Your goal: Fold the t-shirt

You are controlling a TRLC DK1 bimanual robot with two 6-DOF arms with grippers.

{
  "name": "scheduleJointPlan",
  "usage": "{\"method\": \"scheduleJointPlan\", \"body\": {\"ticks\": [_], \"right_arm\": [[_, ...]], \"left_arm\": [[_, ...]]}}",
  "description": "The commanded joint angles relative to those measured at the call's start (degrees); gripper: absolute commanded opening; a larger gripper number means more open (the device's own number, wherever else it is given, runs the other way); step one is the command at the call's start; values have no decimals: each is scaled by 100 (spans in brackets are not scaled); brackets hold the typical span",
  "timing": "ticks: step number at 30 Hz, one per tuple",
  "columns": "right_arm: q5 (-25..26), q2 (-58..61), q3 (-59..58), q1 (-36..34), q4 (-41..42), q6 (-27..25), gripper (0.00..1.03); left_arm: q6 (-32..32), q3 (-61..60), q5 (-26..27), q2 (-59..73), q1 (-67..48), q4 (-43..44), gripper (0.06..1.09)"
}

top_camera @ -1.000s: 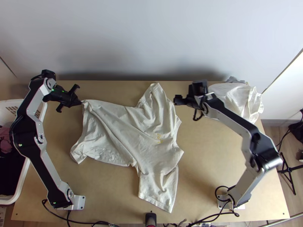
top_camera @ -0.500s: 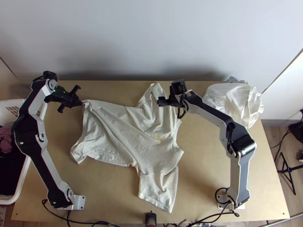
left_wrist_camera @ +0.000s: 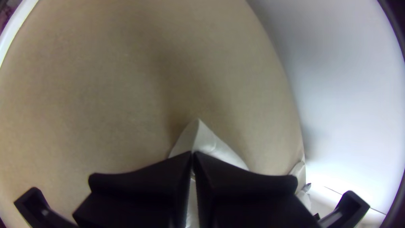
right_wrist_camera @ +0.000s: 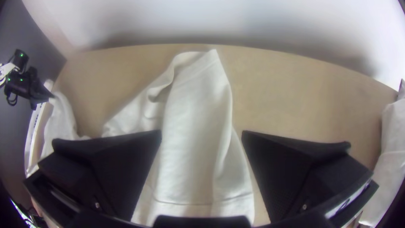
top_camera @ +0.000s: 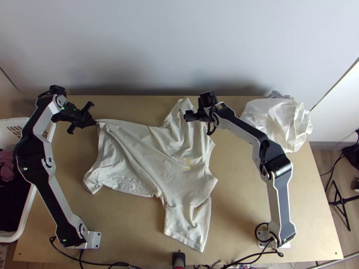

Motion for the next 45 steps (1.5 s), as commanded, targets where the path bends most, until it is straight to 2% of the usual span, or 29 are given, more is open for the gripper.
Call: {"method": "scheduleJointPlan", "body": {"ticks": [1,14,28,32,35,40,44,45], "right_arm": [[88,390,396,-15,-30,-52,88],[316,961,1196,-68,-206,-271,88],[369,1348,1794,-24,-435,-280,88],[369,1392,1899,3,-487,-377,75],[413,1453,1996,11,-602,-430,75],[483,1471,2040,73,-786,-561,75],[554,1489,2066,117,-918,-702,74],[624,1497,2084,126,-927,-764,65]], "left_arm": [[40,-5,-3,31,8,1,19],[172,-93,6,5,69,-34,19],[172,-85,32,22,52,-51,19],[172,-85,49,31,43,-43,19],[172,-85,111,40,25,-43,19],[611,21,137,75,-98,-166,17],[603,30,137,110,-98,-183,17],[603,30,137,110,-89,-183,17]]}}
